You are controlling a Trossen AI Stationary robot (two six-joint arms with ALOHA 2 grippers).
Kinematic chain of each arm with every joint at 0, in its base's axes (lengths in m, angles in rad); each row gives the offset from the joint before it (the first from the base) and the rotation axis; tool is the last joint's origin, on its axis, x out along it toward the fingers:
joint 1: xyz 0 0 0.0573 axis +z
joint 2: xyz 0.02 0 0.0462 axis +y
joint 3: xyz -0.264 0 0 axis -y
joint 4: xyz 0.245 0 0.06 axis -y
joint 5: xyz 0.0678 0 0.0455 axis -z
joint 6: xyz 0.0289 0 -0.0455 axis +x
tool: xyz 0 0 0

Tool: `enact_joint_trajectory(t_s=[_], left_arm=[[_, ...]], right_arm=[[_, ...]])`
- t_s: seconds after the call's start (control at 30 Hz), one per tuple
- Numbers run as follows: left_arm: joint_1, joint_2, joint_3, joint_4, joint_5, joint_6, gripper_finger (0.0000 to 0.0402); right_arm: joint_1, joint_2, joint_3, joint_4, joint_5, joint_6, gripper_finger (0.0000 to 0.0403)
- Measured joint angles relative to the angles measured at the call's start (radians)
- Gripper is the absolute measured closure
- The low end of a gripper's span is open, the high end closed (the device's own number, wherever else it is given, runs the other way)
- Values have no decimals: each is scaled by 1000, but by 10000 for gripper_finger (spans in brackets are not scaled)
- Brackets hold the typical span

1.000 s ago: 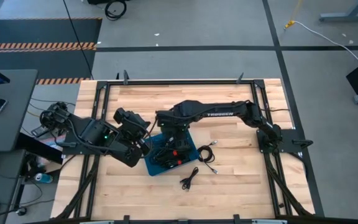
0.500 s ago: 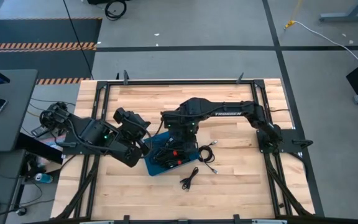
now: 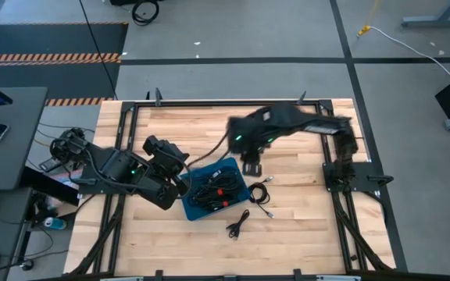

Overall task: Pick and place USB-C Cables
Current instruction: Put the black charger cable into the blue bin

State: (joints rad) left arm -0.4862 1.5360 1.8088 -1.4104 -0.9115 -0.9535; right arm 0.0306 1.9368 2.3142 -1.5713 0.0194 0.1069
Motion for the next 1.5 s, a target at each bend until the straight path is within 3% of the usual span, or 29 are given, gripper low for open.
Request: enact_joint_trajectory(t_s=[0.5,0.7,0.87,1.0,1.27,1.5], left_arm=[[1,0,0,6,0,-3,397],[1,0,0,21,0,-4,397],[1,0,0,30,0,-4,397],[1,0,0,30,0,-4,397],[1,0,0,30,0,-3,397],[1,0,0,30,0,-2,397]], right_arm=[[-88,-432,0,0,50,107,270],[-100,-524,1,0,136,61,270],[-117,-580,-34,2,136,108,270],[-136,-669,-186,2,142,155,270],[-131,-870,-679,29,113,369,270],[-79,-951,-1099,406,-46,449,270]])
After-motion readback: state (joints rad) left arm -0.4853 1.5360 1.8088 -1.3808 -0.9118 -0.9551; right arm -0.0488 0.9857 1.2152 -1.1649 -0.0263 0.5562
